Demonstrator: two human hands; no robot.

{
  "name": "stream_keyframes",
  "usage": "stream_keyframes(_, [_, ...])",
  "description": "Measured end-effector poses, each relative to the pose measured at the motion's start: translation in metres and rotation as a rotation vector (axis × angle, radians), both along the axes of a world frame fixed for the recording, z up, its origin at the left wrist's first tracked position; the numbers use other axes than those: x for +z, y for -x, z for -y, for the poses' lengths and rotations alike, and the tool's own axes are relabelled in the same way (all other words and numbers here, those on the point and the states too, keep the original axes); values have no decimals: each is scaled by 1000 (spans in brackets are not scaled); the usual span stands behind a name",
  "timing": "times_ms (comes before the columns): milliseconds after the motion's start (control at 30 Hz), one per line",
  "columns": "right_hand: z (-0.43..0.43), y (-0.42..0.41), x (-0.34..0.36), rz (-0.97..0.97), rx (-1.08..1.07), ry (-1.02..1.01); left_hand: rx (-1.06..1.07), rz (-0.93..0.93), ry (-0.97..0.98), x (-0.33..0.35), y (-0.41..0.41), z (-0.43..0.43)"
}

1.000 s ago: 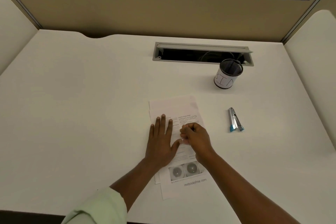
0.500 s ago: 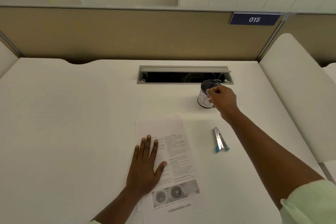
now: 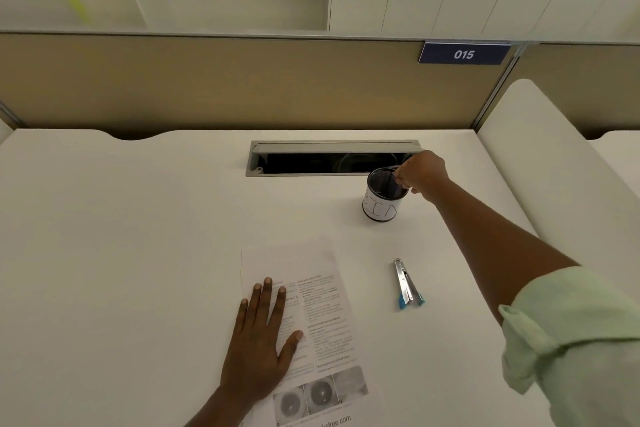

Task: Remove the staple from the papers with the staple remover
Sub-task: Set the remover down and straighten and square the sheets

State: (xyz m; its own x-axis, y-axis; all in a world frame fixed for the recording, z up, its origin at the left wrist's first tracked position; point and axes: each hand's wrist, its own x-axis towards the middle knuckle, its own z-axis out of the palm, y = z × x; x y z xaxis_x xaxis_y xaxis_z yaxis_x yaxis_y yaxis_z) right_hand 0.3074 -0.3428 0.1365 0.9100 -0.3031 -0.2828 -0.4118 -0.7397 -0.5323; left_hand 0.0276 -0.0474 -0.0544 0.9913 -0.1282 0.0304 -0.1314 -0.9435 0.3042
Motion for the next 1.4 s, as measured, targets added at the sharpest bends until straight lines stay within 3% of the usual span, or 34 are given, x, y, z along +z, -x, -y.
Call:
stream_keyframes(233, [-6, 12, 11, 125, 68, 54, -1, -2, 8, 1, 0, 1])
stream_keyframes(400, [-30, 52, 5, 242, 213, -57, 5, -24, 18, 1, 1, 0])
stream_keyframes(633, [-63, 140, -50, 53, 415, -46, 6, -56, 13, 2, 0, -1])
stream_keyframes(767, [-76, 194, -90, -102, 599, 134, -2, -80, 38, 7, -1, -1])
stream_keyframes(900, [-82, 237, -118, -90, 745, 306, 21, -83, 94, 14, -5, -2])
stream_keyframes(1033, [-79, 251, -130, -75, 778, 330, 42, -66, 58, 28, -39, -22])
stream_keyframes(1200, [-80, 258, -135, -48, 773, 350, 18, -252, 18, 43, -80, -54])
stream_keyframes(1400, [-81, 257, -137, -39, 768, 349, 12, -217, 4, 53, -81, -50])
